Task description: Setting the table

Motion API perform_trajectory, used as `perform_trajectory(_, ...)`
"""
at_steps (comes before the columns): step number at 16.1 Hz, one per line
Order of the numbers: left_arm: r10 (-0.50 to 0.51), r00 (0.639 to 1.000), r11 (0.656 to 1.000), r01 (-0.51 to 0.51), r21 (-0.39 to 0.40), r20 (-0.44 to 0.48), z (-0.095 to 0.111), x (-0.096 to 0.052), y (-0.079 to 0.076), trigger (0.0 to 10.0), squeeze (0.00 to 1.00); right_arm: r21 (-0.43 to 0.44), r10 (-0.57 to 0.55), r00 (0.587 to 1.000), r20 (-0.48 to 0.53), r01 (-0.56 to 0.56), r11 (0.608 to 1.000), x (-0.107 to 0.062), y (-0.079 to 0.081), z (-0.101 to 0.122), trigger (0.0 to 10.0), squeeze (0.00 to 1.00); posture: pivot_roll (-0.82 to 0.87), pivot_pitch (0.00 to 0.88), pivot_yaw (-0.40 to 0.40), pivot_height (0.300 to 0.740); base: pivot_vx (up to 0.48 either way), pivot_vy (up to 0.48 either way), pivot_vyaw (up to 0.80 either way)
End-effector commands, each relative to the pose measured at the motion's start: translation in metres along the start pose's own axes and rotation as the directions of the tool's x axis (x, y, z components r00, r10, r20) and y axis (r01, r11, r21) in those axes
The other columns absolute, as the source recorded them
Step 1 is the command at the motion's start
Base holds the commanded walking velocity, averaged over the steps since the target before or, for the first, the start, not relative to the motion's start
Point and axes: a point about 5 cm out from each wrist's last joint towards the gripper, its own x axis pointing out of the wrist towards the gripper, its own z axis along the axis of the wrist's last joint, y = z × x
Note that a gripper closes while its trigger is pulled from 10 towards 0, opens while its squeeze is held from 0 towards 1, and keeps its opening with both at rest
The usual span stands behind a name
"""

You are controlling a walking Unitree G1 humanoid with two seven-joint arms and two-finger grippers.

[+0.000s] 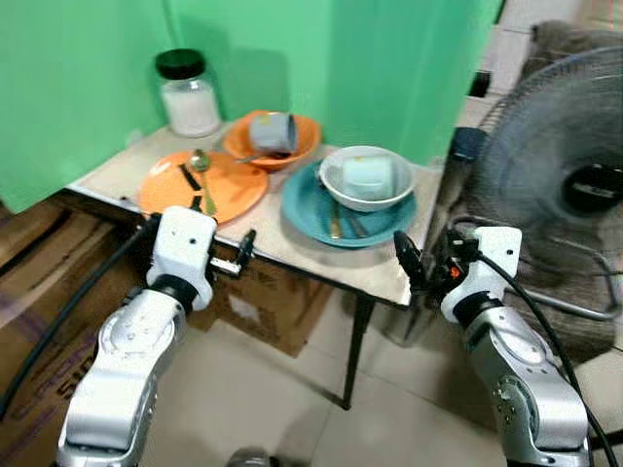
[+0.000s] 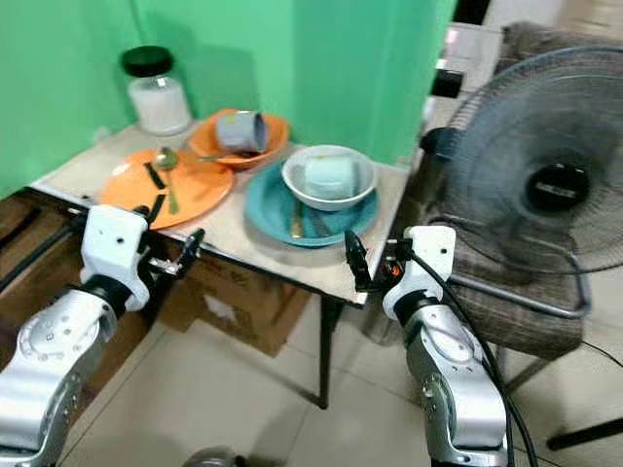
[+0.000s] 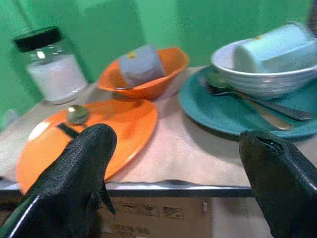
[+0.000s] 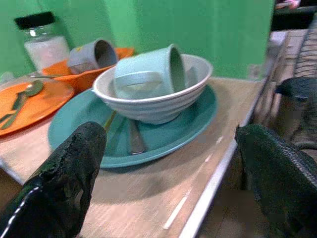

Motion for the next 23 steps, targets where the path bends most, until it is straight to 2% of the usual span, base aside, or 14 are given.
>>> perform_trajectory(1,-0.037,0.999,0.999,0.037,0.000,0.013,0.001,-0.003,-0.006,10.0,0.00,-0.021,-0.019,1.000,0.015,0.019,1.000,0.000,0.001,0.003,10.0,0.00,0.13,0.000,-0.008,0.740,0.270,0.000,0.63)
perform_trajectory(3,-0.084,0.996,0.996,0.084,0.008,0.010,-0.001,-0.005,-0.013,10.0,0.00,-0.006,-0.036,0.999,0.031,0.036,0.999,0.001,0.002,0.004,10.0,0.00,0.13,0.000,-0.013,0.740,0.298,0.000,0.80)
perform_trajectory(5,-0.137,0.991,0.991,0.137,0.000,0.006,-0.003,-0.009,-0.017,10.0,0.00,0.006,-0.042,0.997,0.070,0.042,0.999,0.004,0.003,0.012,10.0,0.00,0.13,0.000,-0.013,0.740,0.345,0.000,0.00)
perform_trajectory(8,-0.128,0.992,0.992,0.128,0.004,0.002,-0.004,-0.012,-0.015,10.0,0.00,0.015,-0.069,0.995,0.069,0.068,0.998,0.002,0.001,0.011,10.0,0.00,0.14,0.000,-0.019,0.740,0.359,0.000,0.00)
perform_trajectory(10,-0.126,0.992,0.992,0.126,0.007,-0.001,-0.005,-0.013,-0.014,10.0,0.00,-0.008,-0.074,0.995,0.059,0.075,0.997,0.000,0.001,0.008,10.0,0.00,0.14,0.000,-0.016,0.740,0.375,0.000,0.00)
perform_trajectory(12,-0.140,0.990,0.990,0.140,0.016,-0.005,-0.005,-0.014,-0.014,10.0,0.00,0.031,-0.100,0.993,0.067,0.098,0.995,-0.001,-0.001,0.009,10.0,0.00,0.13,0.000,-0.010,0.740,0.375,0.000,0.00)
perform_trajectory(14,-0.134,0.991,0.990,0.135,0.029,-0.007,-0.004,-0.013,-0.014,10.0,0.00,-0.047,-0.108,0.992,0.059,0.110,0.993,-0.002,-0.002,0.009,10.0,0.00,0.13,0.000,-0.009,0.740,0.368,0.000,0.21)
perform_trajectory(15,-0.146,0.989,0.989,0.146,0.026,0.000,-0.003,-0.013,-0.016,10.0,0.00,-0.018,-0.108,0.991,0.076,0.110,0.994,-0.003,-0.004,0.011,10.0,0.00,0.13,0.000,-0.013,0.740,0.292,0.000,0.58)
perform_trajectory(18,-0.161,0.987,0.987,0.161,0.024,-0.003,-0.003,-0.015,-0.018,10.0,0.00,-0.018,-0.100,0.991,0.091,0.102,0.995,-0.002,-0.007,0.017,10.0,0.00,0.14,0.000,-0.019,0.740,0.097,0.000,0.19)
perform_trajectory(19,-0.185,0.983,0.982,0.186,0.026,-0.008,-0.003,-0.017,-0.022,10.0,0.00,-0.041,-0.060,0.994,0.093,0.064,0.997,0.000,-0.006,0.021,10.0,0.00,0.14,0.000,-0.021,0.740,0.000,0.000,0.00)
perform_trajectory(21,-0.230,0.973,0.973,0.230,0.016,-0.010,-0.003,-0.018,-0.028,10.0,0.00,-0.122,0.142,0.987,0.079,-0.131,0.984,0.006,0.004,0.033,10.0,0.00,0.14,0.000,-0.028,0.740,0.000,0.000,0.00)
perform_trajectory(23,-0.250,0.968,0.967,0.251,0.039,-0.023,-0.004,-0.019,-0.029,10.0,0.00,-0.201,0.218,0.975,0.049,-0.204,0.958,0.011,0.008,0.036,10.0,0.00,0.14,0.000,-0.030,0.740,0.000,0.000,0.00)
